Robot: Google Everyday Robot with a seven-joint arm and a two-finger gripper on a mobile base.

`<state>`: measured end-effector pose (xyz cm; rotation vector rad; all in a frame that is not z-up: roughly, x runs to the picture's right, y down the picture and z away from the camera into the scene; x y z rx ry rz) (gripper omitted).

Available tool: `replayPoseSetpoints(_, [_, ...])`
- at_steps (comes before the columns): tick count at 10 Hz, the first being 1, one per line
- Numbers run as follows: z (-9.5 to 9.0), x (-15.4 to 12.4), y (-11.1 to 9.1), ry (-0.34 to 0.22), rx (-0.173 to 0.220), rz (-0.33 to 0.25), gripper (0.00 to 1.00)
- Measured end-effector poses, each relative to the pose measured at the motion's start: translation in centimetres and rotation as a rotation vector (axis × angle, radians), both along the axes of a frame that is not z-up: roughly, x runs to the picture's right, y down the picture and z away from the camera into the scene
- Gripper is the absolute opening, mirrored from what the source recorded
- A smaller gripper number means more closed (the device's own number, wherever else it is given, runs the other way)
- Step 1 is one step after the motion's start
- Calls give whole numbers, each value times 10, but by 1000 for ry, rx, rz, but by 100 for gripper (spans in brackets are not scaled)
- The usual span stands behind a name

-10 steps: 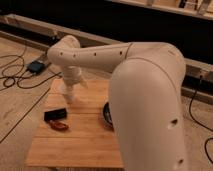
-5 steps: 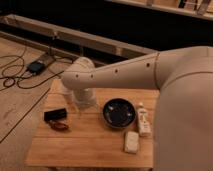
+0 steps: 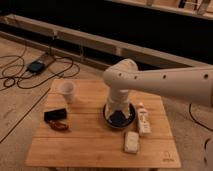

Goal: Move the arm in a circular motion

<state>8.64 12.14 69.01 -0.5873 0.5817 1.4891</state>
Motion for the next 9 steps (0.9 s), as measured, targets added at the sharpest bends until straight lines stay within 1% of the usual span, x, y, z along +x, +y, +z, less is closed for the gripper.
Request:
replayPoseSetpoints(1, [4, 20, -16, 29, 15, 15, 65])
replayPoseSetpoints(2, [8, 30, -31, 39, 35, 17, 65])
replayPoseSetpoints(3, [13, 30, -53, 27, 58, 17, 65])
replayPoseSetpoints(4, [17, 24, -74, -2, 76, 15, 65])
replayPoseSetpoints(5, [18, 22, -82, -12, 83, 16, 65])
replayPoseSetpoints(9, [18, 22, -83, -13, 83, 16, 65])
